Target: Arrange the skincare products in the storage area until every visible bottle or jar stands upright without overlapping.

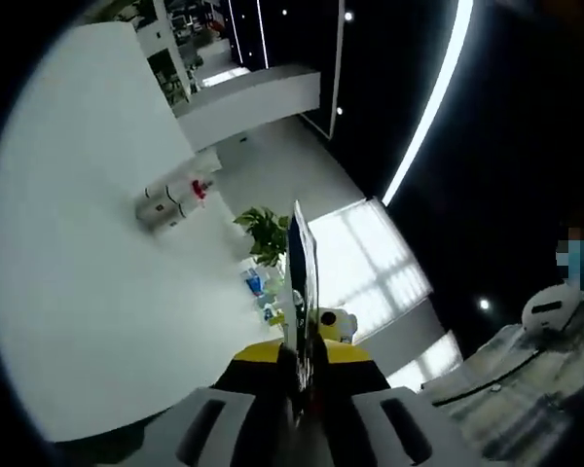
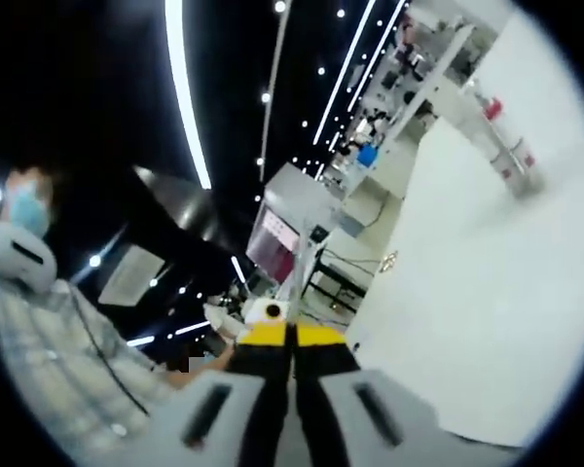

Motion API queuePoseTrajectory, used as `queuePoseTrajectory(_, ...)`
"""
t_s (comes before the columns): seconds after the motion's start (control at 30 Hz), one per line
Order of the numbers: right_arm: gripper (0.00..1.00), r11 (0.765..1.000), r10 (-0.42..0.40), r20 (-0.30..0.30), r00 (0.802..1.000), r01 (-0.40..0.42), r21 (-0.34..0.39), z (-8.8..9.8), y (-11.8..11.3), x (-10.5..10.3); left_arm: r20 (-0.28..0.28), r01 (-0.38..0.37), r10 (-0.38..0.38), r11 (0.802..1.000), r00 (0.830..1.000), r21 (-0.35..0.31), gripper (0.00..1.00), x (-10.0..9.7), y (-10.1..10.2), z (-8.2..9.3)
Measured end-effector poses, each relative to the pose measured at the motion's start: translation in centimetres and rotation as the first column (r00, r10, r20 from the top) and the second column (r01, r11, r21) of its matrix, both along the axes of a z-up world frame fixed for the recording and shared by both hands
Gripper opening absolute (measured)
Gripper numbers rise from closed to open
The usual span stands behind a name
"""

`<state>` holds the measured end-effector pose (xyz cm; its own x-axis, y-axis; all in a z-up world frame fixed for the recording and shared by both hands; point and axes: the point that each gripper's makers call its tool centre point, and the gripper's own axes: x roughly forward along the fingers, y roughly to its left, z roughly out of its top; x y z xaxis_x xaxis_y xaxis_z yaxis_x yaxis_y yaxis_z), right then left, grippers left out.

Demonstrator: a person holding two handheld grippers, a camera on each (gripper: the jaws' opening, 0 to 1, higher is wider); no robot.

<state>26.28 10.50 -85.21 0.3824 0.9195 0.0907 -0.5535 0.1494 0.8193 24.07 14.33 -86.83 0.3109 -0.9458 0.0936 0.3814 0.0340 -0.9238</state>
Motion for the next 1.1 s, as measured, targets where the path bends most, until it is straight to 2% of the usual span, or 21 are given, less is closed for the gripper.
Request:
queuePoseTrajectory(0.17, 0.00, 0.999, -0.036, -0.023, 0.999, 0.037, 0.023, 0.0, -0.8, 0.6, 0.002, 0.039, -0.039, 0.999, 0.999, 0.016, 0.13, -0.8, -0.6, -0.5)
queuePoseTrajectory(0.27, 0.00, 0.999, -0.036, -0.026, 0.999, 0.036, 0.023, 0.0, -0.6, 0.7, 0.019, 0.036, -0.037, 0.999, 0.999, 0.031, 0.06, -0.6, -0.5, -0.7)
queuePoseTrajectory(0.33, 0.00, 0.999, -0.051, -0.011, 0.999, 0.051, 0.000, -0.1, -0.4, 0.9, 0.032, 0.030, -0.031, 0.999, 0.999, 0.029, 0.02, -0.4, -0.2, -0.6)
queuePoseTrajectory(0.5, 0.02, 0.992, -0.091, 0.062, 0.994, 0.096, -0.077, -0.5, -0.4, 1.2, 0.022, 0.032, -0.033, 0.999, 0.999, 0.026, 0.01, -0.2, -0.2, -0.6)
queuePoseTrajectory(0.57, 0.08, 0.987, -0.095, 0.102, 0.990, 0.107, -0.124, -0.8, -0.3, 1.2, 0.012, 0.035, -0.035, 0.999, 0.999, 0.014, 0.01, -0.1, 0.0, -0.6)
queuePoseTrajectory(0.67, 0.14, 0.976, -0.104, 0.124, 0.987, 0.125, -0.176, -1.2, -0.1, 1.2, 0.002, 0.033, -0.033, 0.999, 0.999, 0.016, 0.01, 0.2, 0.1, -0.9)
queuePoseTrajectory(0.83, 0.23, 0.960, -0.147, 0.157, 0.977, 0.179, -0.216, -1.2, -0.3, 1.8, -0.011, 0.023, -0.023, 1.000, 1.000, -0.008, 0.01, 0.8, 0.2, -1.0)
queuePoseTrajectory(0.93, 0.35, 0.930, -0.191, 0.200, 0.961, 0.243, -0.276, -1.5, -1.1, 2.6, -0.019, 0.024, -0.024, 1.000, 1.000, -0.007, 0.01, 1.0, 0.1, -1.1)
queuePoseTrajectory(1.0, 0.45, 0.892, -0.212, 0.258, 0.942, 0.295, -0.343, -1.8, -1.9, 3.3, -0.019, 0.031, -0.031, 1.000, 0.999, 0.001, 0.01, 1.1, -0.1, -1.1)
queuePoseTrajectory(1.07, 0.50, 0.834, -0.217, 0.306, 0.927, 0.339, -0.435, -2.6, -2.9, 3.8, -0.020, 0.031, -0.031, 1.000, 0.999, 0.006, 0.01, 1.4, -0.1, -1.1)
queuePoseTrajectory(1.1, 0.51, 0.783, -0.215, 0.344, 0.914, 0.372, -0.499, -3.3, -3.8, 4.1, -0.021, 0.028, -0.028, 1.000, 0.999, 0.007, 0.01, 1.5, -0.1, -1.1)
